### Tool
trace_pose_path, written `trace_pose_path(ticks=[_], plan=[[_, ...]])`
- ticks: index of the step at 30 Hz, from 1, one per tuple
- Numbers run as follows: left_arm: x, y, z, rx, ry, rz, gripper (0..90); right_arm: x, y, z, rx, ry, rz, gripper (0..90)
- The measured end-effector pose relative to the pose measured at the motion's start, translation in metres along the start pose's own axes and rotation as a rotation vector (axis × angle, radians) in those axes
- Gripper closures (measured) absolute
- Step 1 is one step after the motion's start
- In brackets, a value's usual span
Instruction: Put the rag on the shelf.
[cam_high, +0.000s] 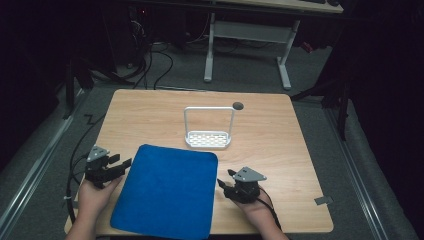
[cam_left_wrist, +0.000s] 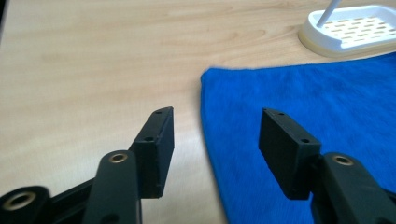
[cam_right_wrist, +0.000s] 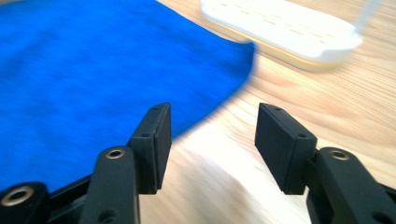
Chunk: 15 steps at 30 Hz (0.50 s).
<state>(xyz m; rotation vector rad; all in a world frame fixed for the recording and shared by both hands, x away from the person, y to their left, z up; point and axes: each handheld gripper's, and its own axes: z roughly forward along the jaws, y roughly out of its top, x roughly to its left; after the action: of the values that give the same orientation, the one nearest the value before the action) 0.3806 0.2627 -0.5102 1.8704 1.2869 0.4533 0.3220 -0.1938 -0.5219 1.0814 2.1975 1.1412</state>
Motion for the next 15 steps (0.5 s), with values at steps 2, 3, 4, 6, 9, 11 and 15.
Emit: trace_pose_path(ticks=[2, 3, 4, 6, 9, 11, 15], plan=[[0.0038, -0.0027, 0.0040, 0.008, 0.011, -0.018, 47.2, -0.0073, -0.0029, -0.0018, 0.010, -0.013, 0.026, 47.4], [0.0046, -0.0025, 0.0049, 0.006, -0.002, -0.038, 47.4, -0.0094, -0.0036, -0.0028, 0.009, -0.019, 0.038, 47.3], [0.0042, -0.0021, 0.0052, -0.004, -0.008, -0.045, 47.4, -0.0107, -0.0041, -0.0038, 0.002, -0.025, 0.045, 47.3], [0.0019, -0.0008, 0.0055, -0.005, -0.007, -0.032, 47.4, -0.0112, -0.0044, -0.0055, -0.001, -0.027, 0.051, 47.1], [0.0005, -0.0005, 0.0057, -0.003, -0.004, -0.022, 47.4, -0.0089, -0.0045, -0.0052, -0.001, -0.023, 0.035, 46.7], [0.0019, -0.0005, 0.0046, -0.012, -0.005, -0.033, 47.6, -0.0081, -0.0043, -0.0032, 0.001, -0.020, 0.026, 46.1], [0.0032, -0.0005, 0.0028, -0.016, -0.006, -0.039, 47.6, -0.0084, -0.0037, 0.0000, 0.012, -0.013, 0.036, 45.5]])
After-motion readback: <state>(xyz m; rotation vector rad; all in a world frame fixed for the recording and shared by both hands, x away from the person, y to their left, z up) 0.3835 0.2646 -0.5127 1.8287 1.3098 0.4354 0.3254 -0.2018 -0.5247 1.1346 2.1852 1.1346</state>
